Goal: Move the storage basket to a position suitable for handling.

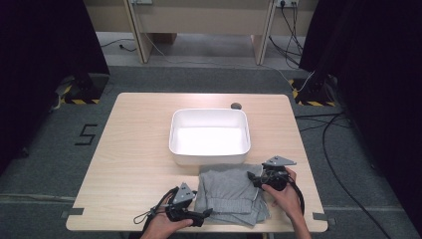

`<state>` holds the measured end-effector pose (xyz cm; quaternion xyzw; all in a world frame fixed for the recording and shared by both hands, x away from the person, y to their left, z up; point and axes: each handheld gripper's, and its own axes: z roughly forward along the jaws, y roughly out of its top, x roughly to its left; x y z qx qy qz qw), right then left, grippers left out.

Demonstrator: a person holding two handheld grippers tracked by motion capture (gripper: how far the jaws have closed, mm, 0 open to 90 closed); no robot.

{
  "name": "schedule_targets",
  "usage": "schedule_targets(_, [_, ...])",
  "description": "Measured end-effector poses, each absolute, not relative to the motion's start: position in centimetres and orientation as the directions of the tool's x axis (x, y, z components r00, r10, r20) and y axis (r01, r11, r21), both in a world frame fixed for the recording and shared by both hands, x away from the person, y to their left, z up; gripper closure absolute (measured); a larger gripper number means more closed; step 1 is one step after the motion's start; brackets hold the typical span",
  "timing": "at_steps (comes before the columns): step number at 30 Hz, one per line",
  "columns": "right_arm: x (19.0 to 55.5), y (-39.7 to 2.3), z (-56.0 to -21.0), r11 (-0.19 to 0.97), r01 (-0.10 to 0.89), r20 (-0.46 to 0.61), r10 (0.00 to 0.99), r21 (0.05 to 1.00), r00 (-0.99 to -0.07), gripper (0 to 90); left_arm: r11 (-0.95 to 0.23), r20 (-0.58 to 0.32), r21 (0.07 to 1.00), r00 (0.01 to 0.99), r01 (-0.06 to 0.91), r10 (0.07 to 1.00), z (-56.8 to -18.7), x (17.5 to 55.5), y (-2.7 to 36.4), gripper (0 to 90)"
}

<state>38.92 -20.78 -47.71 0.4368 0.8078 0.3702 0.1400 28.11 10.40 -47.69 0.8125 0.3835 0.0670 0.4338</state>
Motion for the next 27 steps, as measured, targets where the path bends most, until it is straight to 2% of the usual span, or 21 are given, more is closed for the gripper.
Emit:
schedule_targets(2, [38.9, -20.7, -47.7, 0.359, 0.592, 0.091, 0.799, 0.721, -0.595, 33.7, -0.332, -0.244, 0.743, 0.697, 0.581, 0.674, -48.2, 28.4, 9.9, 20.7])
schedule_targets(3, [38.8, -20.7, -47.7, 0.36, 0.598, 0.099, 0.796, 0.716, -0.597, 35.2, -0.354, -0.237, 0.738, 0.712, 0.575, 0.661, -48.5, 28.4, 9.6, 27.6])
schedule_targets(4, [38.8, -20.6, -47.8, 0.375, 0.587, 0.09, 0.786, 0.717, -0.611, 36.8, -0.366, -0.217, 0.745, 0.722, 0.558, 0.657, -48.8, 28.3, 9.4, 31.9])
schedule_targets(6, [38.6, -20.3, -47.8, 0.382, 0.588, 0.091, 0.781, 0.713, -0.618, 40.4, -0.389, -0.175, 0.754, 0.732, 0.53, 0.658, -48.9, 27.9, 9.2, 34.8])
schedule_targets(11, [37.8, -19.6, -47.7, 0.411, 0.58, 0.081, 0.764, 0.704, -0.64, 40.8, -0.393, -0.183, 0.753, 0.742, 0.528, 0.645, -48.8, 27.2, 10.3, 46.3])
schedule_targets(18, [36.2, -17.0, -47.9, 0.415, 0.571, 0.128, 0.72, 0.708, -0.682, 39.6, -0.383, -0.187, 0.749, 0.727, 0.54, 0.661, -48.8, 24.6, 13.7, 46.6])
schedule_targets(24, [36.0, -14.4, -48.1, 0.415, 0.566, 0.127, 0.717, 0.712, -0.685, 37.7, -0.369, -0.189, 0.744, 0.705, 0.557, 0.684, -48.8, 24.3, 15.7, 46.6])
schedule_targets(27, [36.2, -13.3, -48.1, 0.427, 0.552, 0.105, 0.717, 0.716, -0.689, 40.5, -0.362, -0.187, 0.741, 0.692, 0.565, 0.697, -48.8, 24.4, 16.3, 46.5])
